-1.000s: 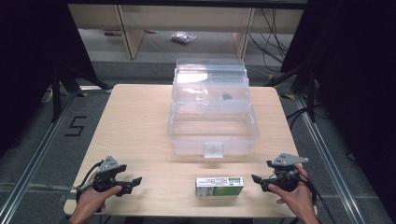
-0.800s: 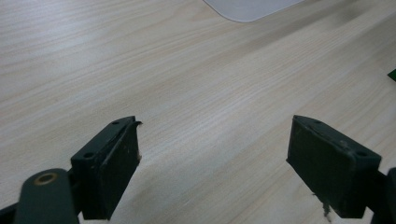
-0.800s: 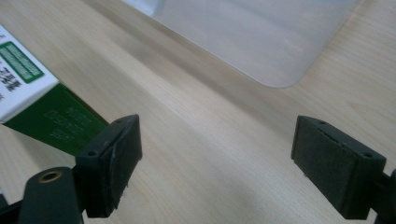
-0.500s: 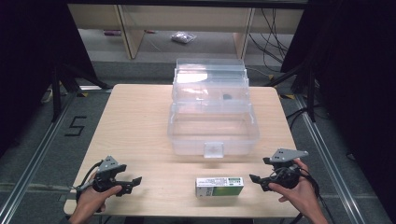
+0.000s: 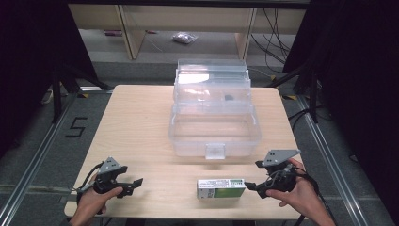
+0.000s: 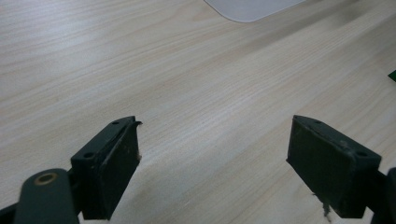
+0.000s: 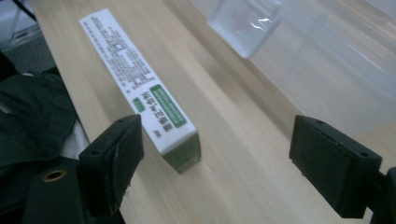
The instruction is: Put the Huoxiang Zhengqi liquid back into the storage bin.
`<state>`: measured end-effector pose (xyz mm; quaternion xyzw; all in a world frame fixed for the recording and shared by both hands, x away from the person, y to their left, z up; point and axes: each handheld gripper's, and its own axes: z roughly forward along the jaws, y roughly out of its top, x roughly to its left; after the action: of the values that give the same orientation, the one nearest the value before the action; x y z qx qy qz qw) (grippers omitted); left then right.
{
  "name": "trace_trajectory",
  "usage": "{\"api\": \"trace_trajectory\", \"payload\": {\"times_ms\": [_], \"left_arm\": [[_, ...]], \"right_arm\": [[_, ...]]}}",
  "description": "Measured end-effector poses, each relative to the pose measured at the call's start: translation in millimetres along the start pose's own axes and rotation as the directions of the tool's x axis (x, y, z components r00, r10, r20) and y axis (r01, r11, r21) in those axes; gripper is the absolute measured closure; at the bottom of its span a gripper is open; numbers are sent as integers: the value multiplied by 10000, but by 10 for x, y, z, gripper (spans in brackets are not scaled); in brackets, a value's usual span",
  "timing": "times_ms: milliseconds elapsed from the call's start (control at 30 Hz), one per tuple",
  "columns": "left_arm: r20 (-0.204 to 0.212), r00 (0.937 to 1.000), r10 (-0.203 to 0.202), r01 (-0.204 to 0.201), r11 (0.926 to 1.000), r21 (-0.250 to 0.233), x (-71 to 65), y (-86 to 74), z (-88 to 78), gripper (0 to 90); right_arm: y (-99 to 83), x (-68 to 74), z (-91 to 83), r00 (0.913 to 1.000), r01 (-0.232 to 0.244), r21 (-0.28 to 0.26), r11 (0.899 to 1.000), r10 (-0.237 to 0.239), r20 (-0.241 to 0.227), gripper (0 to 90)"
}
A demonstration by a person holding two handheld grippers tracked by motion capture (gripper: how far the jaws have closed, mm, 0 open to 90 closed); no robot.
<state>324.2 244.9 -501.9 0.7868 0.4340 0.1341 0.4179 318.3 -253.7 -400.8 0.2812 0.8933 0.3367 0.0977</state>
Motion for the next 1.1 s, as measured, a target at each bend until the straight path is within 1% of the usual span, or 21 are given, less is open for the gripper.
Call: {"api": "trace_trajectory", "payload": {"times_ms": [33, 133, 167, 200, 233, 267, 367, 400, 500, 633, 667, 700, 767, 800, 833, 867, 900, 933, 1000, 1067, 1100], "left_arm": [[6, 10000, -1, 1, 10000, -13, 0, 0, 0, 160], [8, 10000, -39, 39, 10000, -55, -3, 0, 2, 160], [-14, 9999, 108, -108, 9999, 85, 7, 3, -9, 161], [31, 10000, -15, 15, 10000, -67, -2, 2, 0, 160], [31, 10000, -15, 15, 10000, -67, -2, 2, 0, 161], [37, 10000, -13, 13, 10000, -86, -1, 1, 3, 161], [-28, 10000, -79, 78, 9999, -113, -7, -1, 1, 160], [4, 10000, -50, 50, 10000, -68, -4, 1, -2, 160], [-21, 10000, -70, 69, 9999, -145, -6, -2, 2, 160], [13, 10000, -52, 52, 10000, -75, -4, 0, 2, 160], [-13, 9997, 225, -225, 9996, 199, 16, 4, -17, 161], [3, 9996, 266, -266, 9994, 233, 17, 4, -20, 161], [17, 9997, 256, -257, 9994, 224, 18, 3, -18, 160], [27, 10000, -16, 16, 10000, -55, -1, 0, 2, 160], [39, 10000, -28, 29, 10000, -91, -2, 0, 4, 160], [42, 10000, -23, 23, 10000, -84, -2, 0, 3, 160], [38, 10000, -13, 13, 10000, -64, -1, 1, 1, 160], [-32, 10000, -78, 77, 9998, -158, -8, -3, 3, 161], [-28, 10000, -72, 71, 9999, -143, -7, -3, 2, 161], [17, 10000, -69, 69, 9999, -82, -5, -1, 3, 161], [-10, 9998, 206, -206, 9996, 170, 15, 3, -15, 160]], "right_arm": [[34, 11, 4, 9994, 328, 97, 9994, -327, -68, 188], [143, 89, 46, 9966, 778, 425, 9961, -765, -319, 202], [179, 110, 62, 9956, 895, 554, 9944, -878, -333, 202], [242, 142, 109, 9910, 1269, 659, 9897, -1236, -517, 205], [242, 142, 109, 9910, 1269, 659, 9897, -1236, -517, 205], [295, 171, 158, 9874, 1490, 757, 9859, -1442, -646, 205], [335, 202, 200, 9867, 1505, 878, 9847, -1441, -752, 205], [368, 209, 245, 9828, 1711, 1009, 9801, -1625, -881, 210], [393, 226, 280, 9819, 1745, 1141, 9780, -1641, -950, 210], [433, 262, 359, 9771, 1950, 1422, 9704, -1796, -1138, 222], [444, 271, 389, 9736, 2113, 1463, 9664, -1948, -1190, 226], [460, 286, 421, 9711, 2216, 1633, 9614, -2024, -1262, 226], [478, 298, 459, 9653, 2432, 1705, 9549, -2211, -1387, 230], [488, 318, 483, 9658, 2398, 1846, 9531, -2148, -1453, 233], [499, 326, 504, 9635, 2487, 1901, 9497, -2224, -1491, 235], [504, 344, 508, 9664, 2373, 2056, 9494, -2092, -1493, 238], [514, 342, 535, 9597, 2629, 1991, 9441, -2345, -1552, 239], [519, 354, 546, 9595, 2615, 2042, 9433, -2311, -1614, 241], [529, 366, 567, 9580, 2658, 2118, 9405, -2331, -1673, 244], [539, 380, 596, 9543, 2788, 2261, 9334, -2428, -1741, 251], [542, 387, 606, 9536, 2818, 2355, 9301, -2444, -1757, 253]]}}
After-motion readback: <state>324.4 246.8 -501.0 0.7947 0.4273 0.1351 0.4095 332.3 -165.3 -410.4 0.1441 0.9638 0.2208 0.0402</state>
